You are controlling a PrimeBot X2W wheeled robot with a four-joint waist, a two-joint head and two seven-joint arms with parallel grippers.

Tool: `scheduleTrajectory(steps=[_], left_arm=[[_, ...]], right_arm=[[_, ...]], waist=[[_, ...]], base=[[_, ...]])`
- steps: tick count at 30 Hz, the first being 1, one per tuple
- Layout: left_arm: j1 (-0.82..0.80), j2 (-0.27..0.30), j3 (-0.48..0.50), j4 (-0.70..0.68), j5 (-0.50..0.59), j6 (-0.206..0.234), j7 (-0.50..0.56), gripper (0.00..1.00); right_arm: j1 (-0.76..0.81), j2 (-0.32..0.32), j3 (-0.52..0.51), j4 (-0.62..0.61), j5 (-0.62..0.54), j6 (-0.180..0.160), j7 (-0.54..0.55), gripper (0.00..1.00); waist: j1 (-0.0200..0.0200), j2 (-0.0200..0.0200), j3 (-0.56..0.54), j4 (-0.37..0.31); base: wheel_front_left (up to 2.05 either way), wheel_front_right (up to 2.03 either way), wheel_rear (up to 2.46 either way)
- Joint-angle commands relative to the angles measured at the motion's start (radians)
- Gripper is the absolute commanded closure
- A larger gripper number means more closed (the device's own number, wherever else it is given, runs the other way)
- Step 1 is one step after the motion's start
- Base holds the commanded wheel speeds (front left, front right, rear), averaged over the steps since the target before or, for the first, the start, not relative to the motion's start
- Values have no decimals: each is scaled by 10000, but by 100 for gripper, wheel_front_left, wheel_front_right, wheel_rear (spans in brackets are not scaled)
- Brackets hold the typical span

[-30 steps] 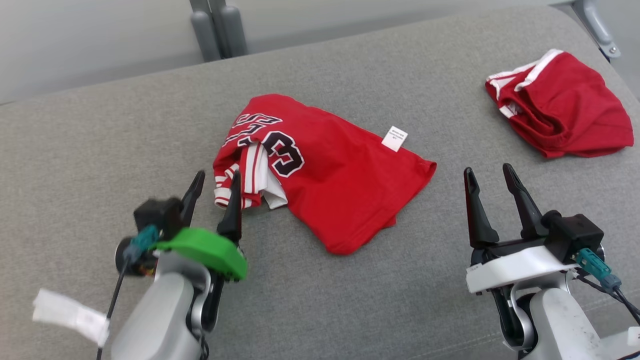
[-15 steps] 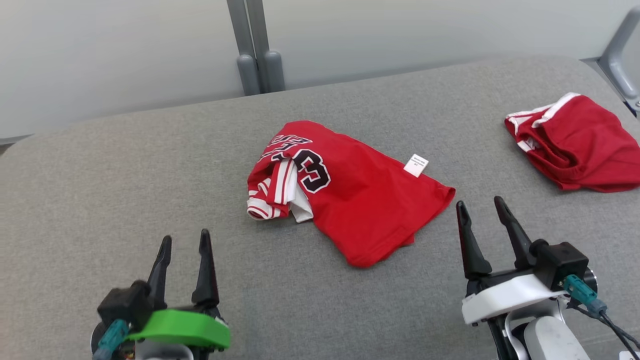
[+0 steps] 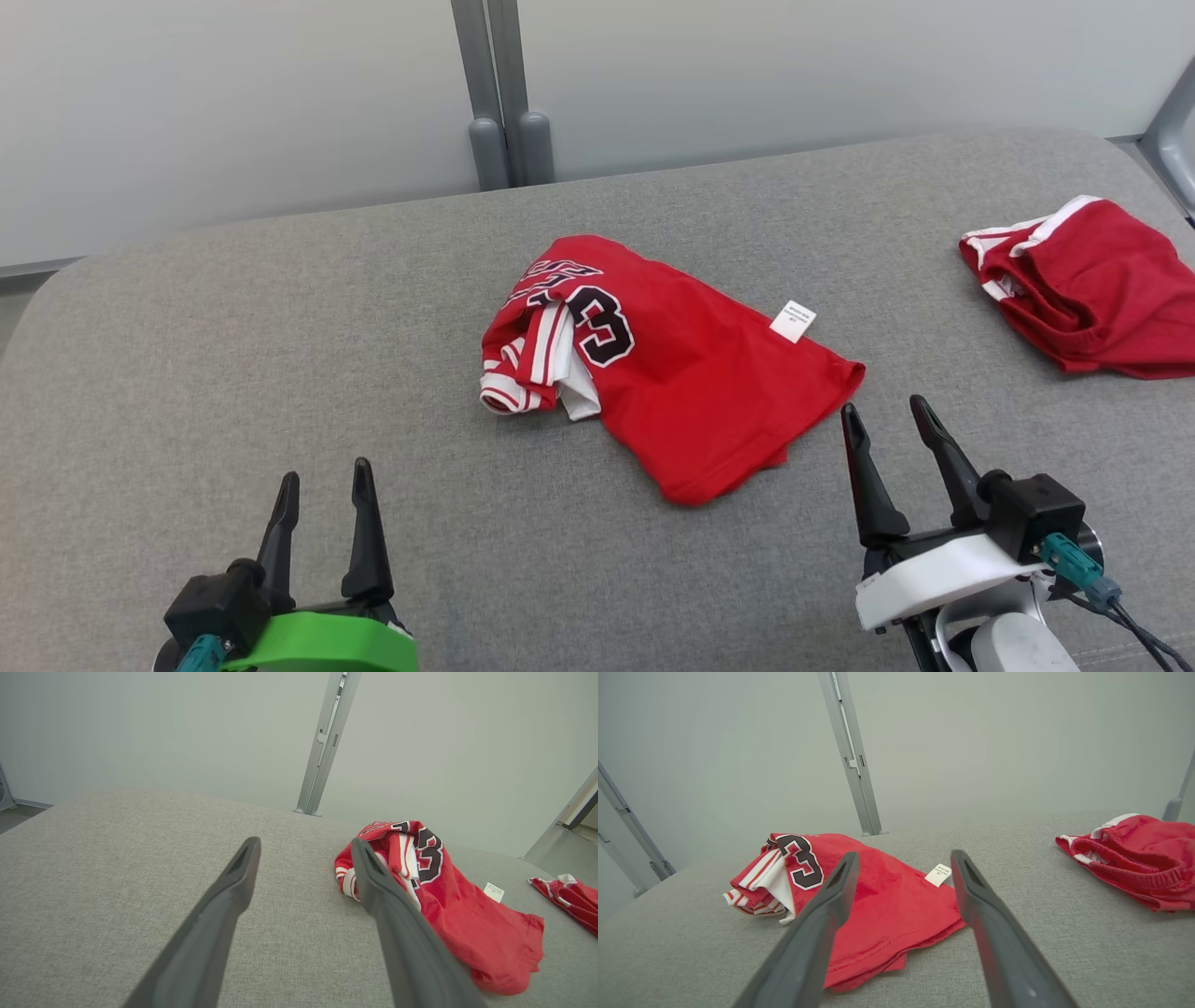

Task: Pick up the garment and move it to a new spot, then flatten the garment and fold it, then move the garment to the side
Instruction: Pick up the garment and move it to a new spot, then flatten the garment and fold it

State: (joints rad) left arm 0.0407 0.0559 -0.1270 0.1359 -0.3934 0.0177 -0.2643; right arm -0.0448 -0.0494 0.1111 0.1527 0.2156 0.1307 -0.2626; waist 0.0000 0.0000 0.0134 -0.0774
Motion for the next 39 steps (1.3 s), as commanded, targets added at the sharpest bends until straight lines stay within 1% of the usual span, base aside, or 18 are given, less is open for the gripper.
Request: scheduleTrajectory(steps=[1,18,24,32,34,36,39], left_arm=[[119,2,67,34,48,-24,3,0],[207,-48,-20,153,110,-106,3,0],[197,-46,-200,124,19,-49,3,0],[-34,-45,-430,-79,1,-13,3,0],[-115,-45,-478,-144,-6,-4,3,0],[-177,-45,-525,-181,-22,-10,3,0],[-345,-44,-565,-178,-60,-9,3,0]], right_arm=[[39,-20,8,33,-26,-1,-30,0],[186,-19,-195,110,-204,-1,-31,0],[153,-20,-425,220,-407,0,-31,0],[-347,-20,-686,629,-829,-1,-29,0],[-514,-16,-575,861,-923,-1,-25,0],[-642,-8,-242,1142,-1006,0,56,0],[-872,-28,790,1809,-926,-1,302,0]], waist=[[0,0,-1,-3],[0,0,-138,95],[0,0,-43,324],[0,0,396,728],[0,0,541,843],[0,0,685,974],[0,0,964,1257]], base=[[0,0,0],[0,0,0],[0,0,0],[0,0,0],[0,0,0],[0,0,0],[0,0,0]])
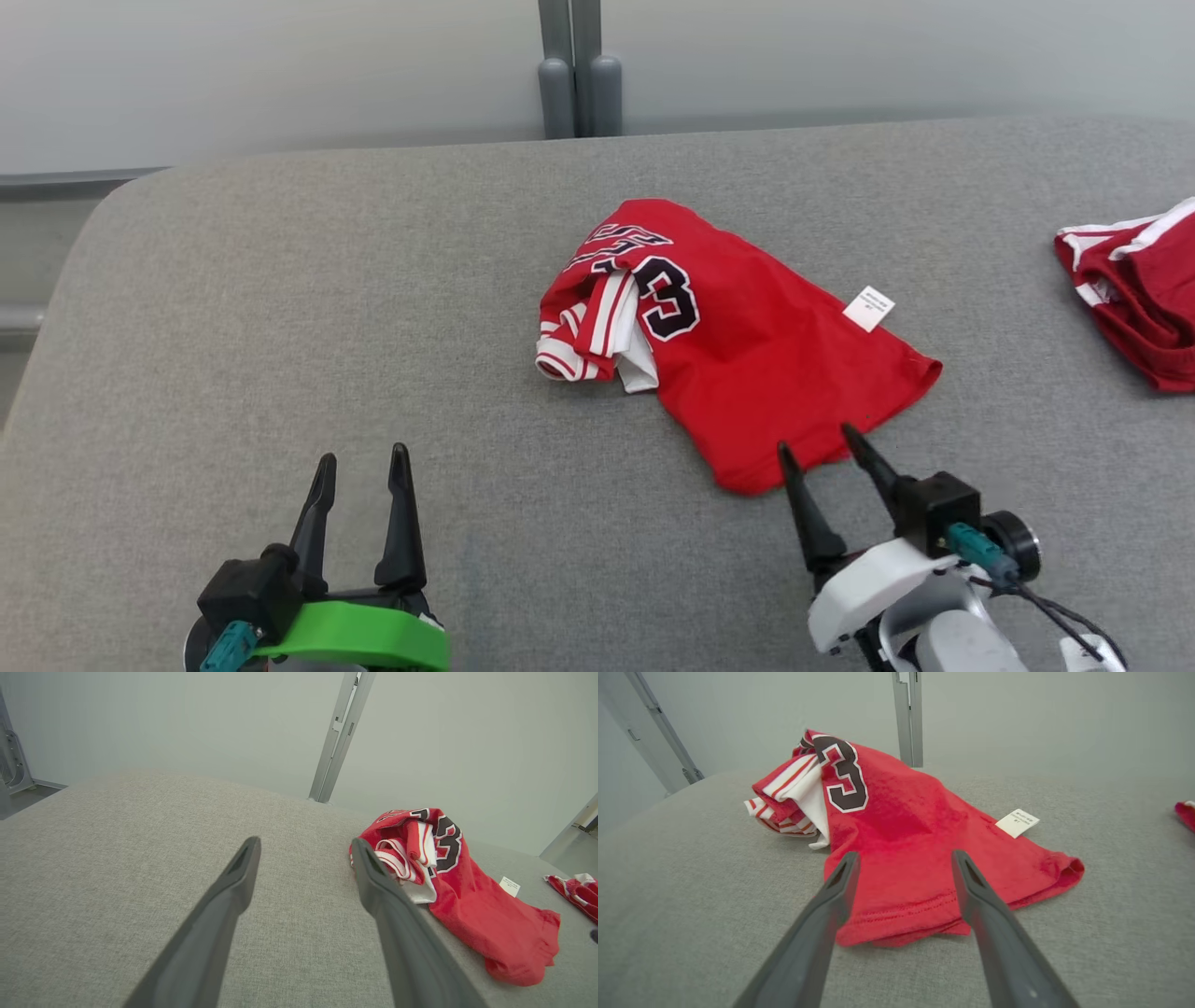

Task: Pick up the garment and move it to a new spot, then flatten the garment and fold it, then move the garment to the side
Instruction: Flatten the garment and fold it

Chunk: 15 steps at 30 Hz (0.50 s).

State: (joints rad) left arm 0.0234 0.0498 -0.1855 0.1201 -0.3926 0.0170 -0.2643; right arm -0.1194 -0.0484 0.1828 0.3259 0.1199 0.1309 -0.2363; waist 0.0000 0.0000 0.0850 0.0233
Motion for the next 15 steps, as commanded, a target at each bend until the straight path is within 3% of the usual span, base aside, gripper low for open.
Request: scheduleTrajectory(steps=[1,8,14,15], left_arm=[[-193,18,9,-39,-77,25,3,0],[-384,17,-13,-63,-157,82,3,0],[-481,17,-59,-92,-178,123,3,0],[-491,17,-55,-101,-179,134,3,0]], right_arm=[[-166,-36,263,209,36,-3,70,0],[-841,-222,1401,1686,-432,-3,179,0],[-1656,-327,1118,3006,-1499,-3,68,0],[-1745,-297,1009,3108,-1593,-3,24,4]], waist=[[0,0,297,299],[0,0,648,677],[0,0,827,912],[0,0,840,933]], base=[[0,0,0],[0,0,0],[0,0,0],[0,0,0]])
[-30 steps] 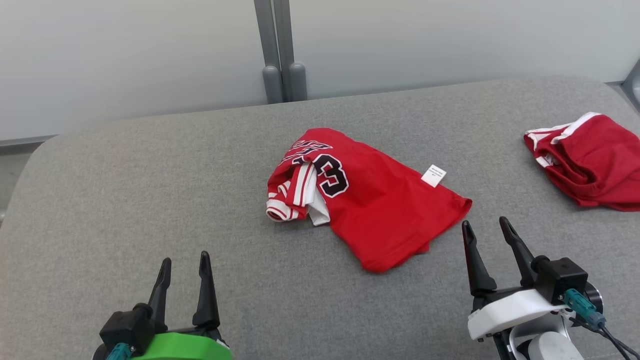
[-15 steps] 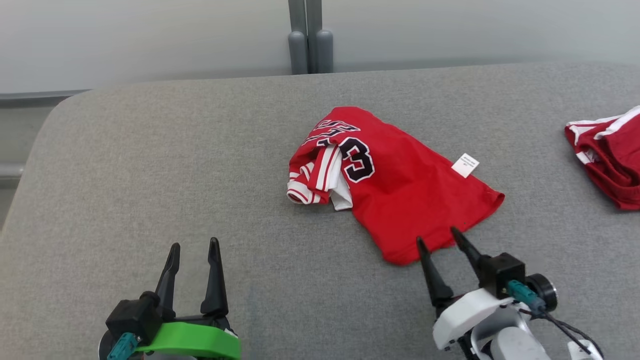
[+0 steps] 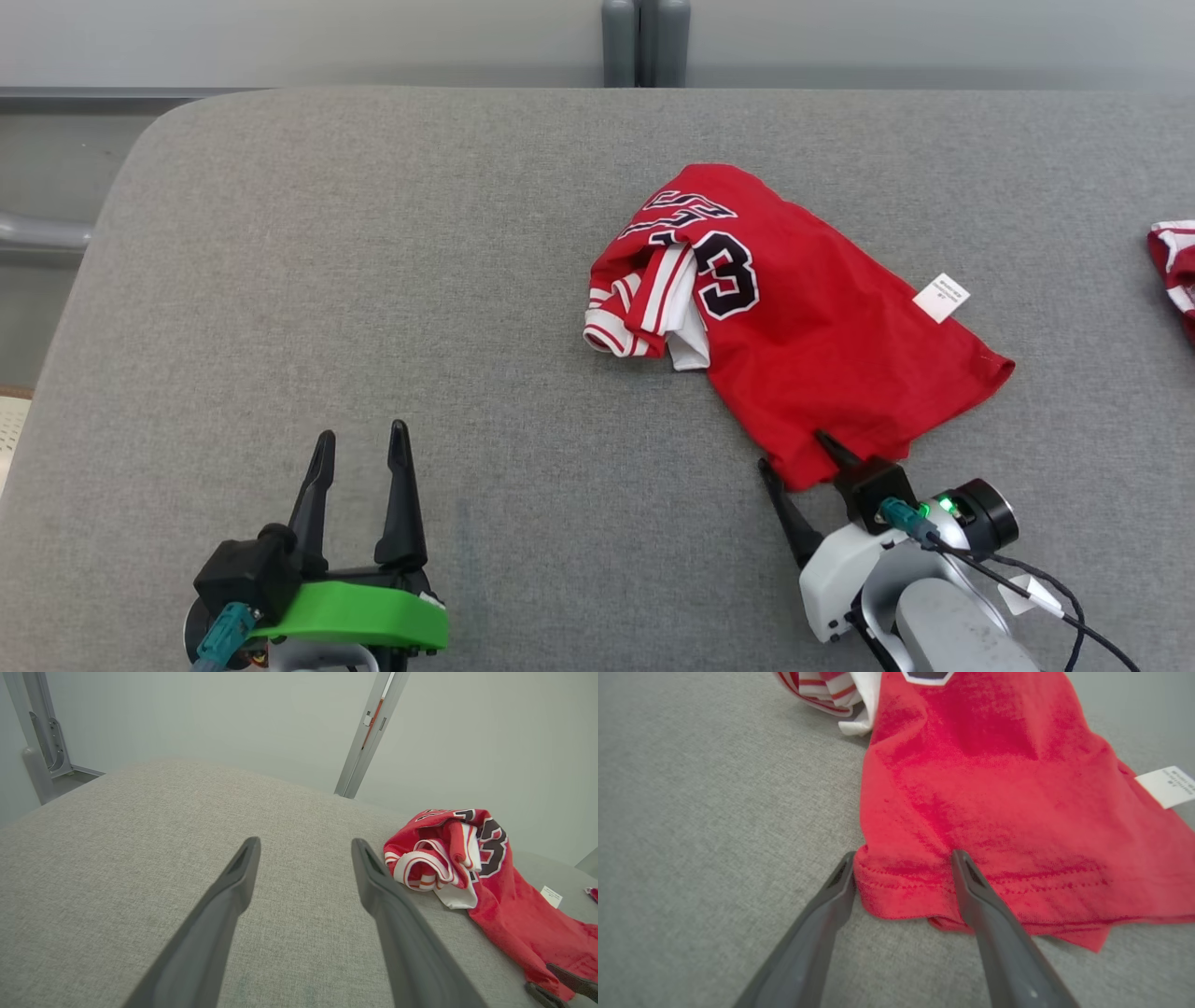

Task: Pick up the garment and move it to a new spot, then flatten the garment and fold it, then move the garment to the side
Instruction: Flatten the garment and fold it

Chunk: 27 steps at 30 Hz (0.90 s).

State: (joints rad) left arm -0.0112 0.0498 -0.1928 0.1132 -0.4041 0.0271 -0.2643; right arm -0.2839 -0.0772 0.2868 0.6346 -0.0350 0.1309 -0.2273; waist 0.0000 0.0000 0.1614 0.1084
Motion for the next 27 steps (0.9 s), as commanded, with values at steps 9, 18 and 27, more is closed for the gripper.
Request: scheduleTrajectory(steps=[9,18,27], left_arm=[[-129,17,130,-102,-72,91,3,0],[-328,18,-55,-257,-37,11,3,0],[-824,18,-268,-204,158,-178,3,0]], right_arm=[[-645,138,-836,-559,136,-3,-360,100],[-2021,-1183,-1654,-1870,279,-3,147,100],[-4359,-2888,-1549,190,797,-3,1299,100]], waist=[[0,0,79,-39],[0,0,333,1],[0,0,1067,766]], base=[[0,0,0],[0,0,0],[0,0,0]])
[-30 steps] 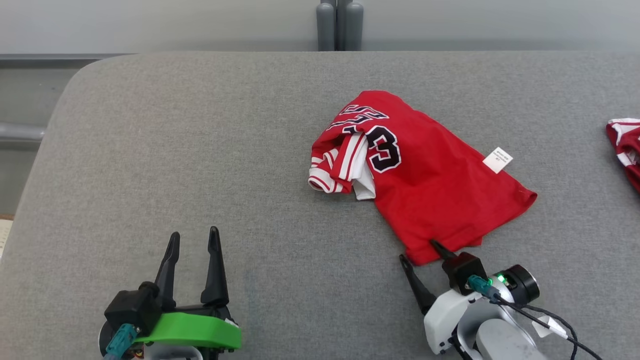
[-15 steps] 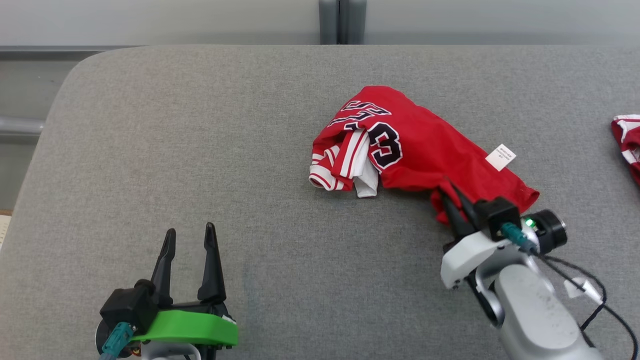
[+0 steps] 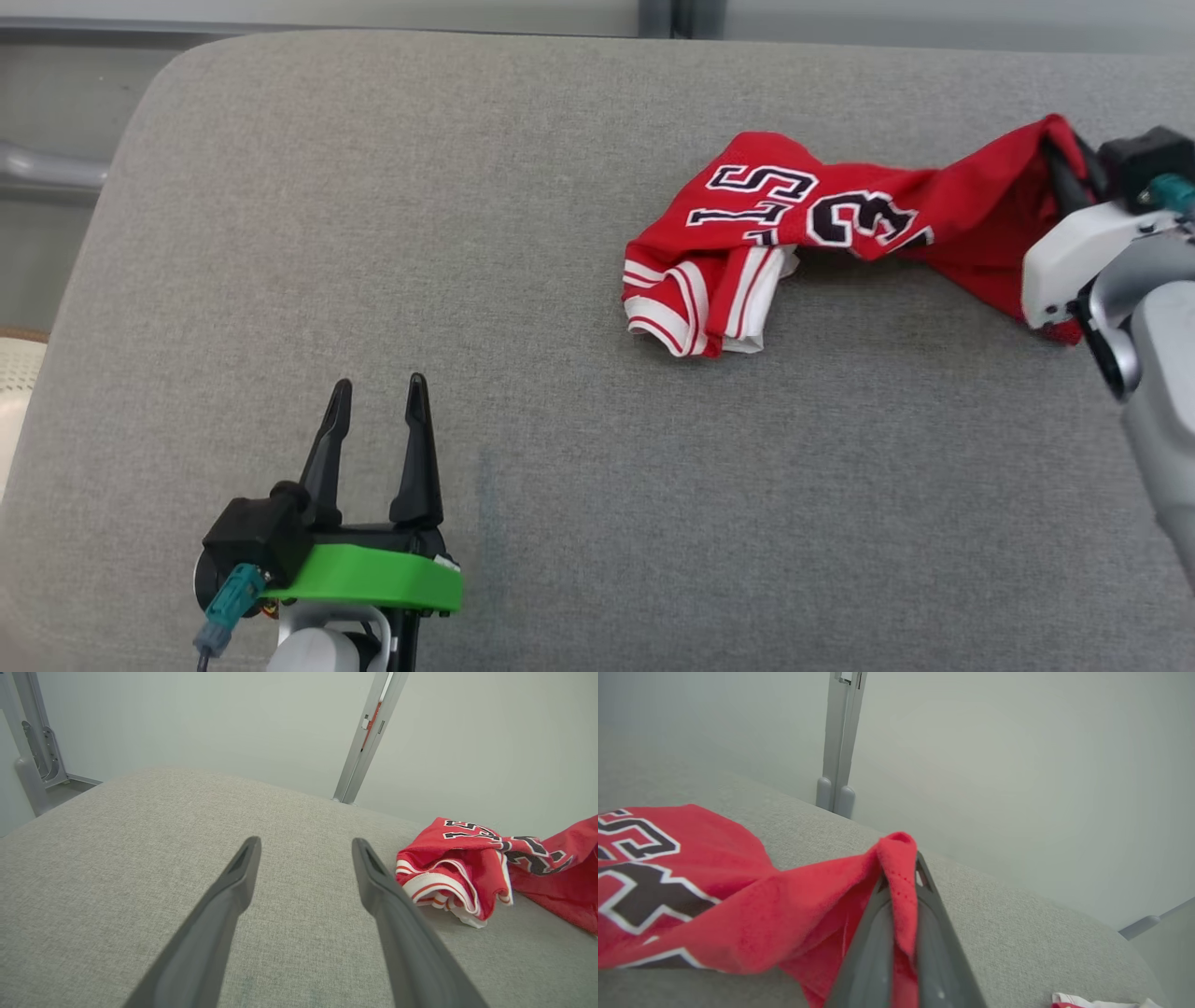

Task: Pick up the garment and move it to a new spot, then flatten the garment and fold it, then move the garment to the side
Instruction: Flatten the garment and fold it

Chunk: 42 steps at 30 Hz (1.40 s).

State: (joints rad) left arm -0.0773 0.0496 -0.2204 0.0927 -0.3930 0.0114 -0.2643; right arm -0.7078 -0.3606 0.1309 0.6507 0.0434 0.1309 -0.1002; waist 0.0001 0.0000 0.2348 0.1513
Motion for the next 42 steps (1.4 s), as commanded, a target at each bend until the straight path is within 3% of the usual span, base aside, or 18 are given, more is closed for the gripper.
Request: scheduleTrajectory(steps=[1,9,10,11,17,22,34,42], left_arm=[[-209,19,-16,10,57,-28,3,0],[-468,19,-127,-22,152,-121,3,0],[-491,20,-139,-17,154,-114,3,0],[-516,20,-156,-10,161,-115,3,0],[-522,20,-142,16,231,-45,3,0],[-267,22,42,40,302,-80,3,0],[319,25,136,-8,301,20,3,0],[411,28,-2,41,405,-74,3,0]], right_arm=[[-393,-206,81,348,39,-3,49,100],[-2307,-728,-358,2462,-193,-3,-99,100],[-2440,-694,-360,2658,-257,-3,-172,84],[-2645,-699,-377,2837,-384,-3,-382,0],[-3103,-238,-166,3486,-760,-3,-1308,0],[-2880,293,505,3188,-339,-3,-1613,0],[907,882,2322,-436,2592,-3,-1651,0],[1995,1551,2885,-202,3374,-3,-1651,0]], waist=[[-1,0,429,439],[-1,0,1034,846],[-1,0,1056,859],[-1,0,1083,867],[-1,0,868,555],[-1,0,400,-75],[-1,0,-735,-1113],[-1,0,-843,-841]], base=[[0,0,0],[0,0,0],[0,0,0],[0,0,0],[0,0,0],[0,0,0],[0,0,0],[0,0,0]])
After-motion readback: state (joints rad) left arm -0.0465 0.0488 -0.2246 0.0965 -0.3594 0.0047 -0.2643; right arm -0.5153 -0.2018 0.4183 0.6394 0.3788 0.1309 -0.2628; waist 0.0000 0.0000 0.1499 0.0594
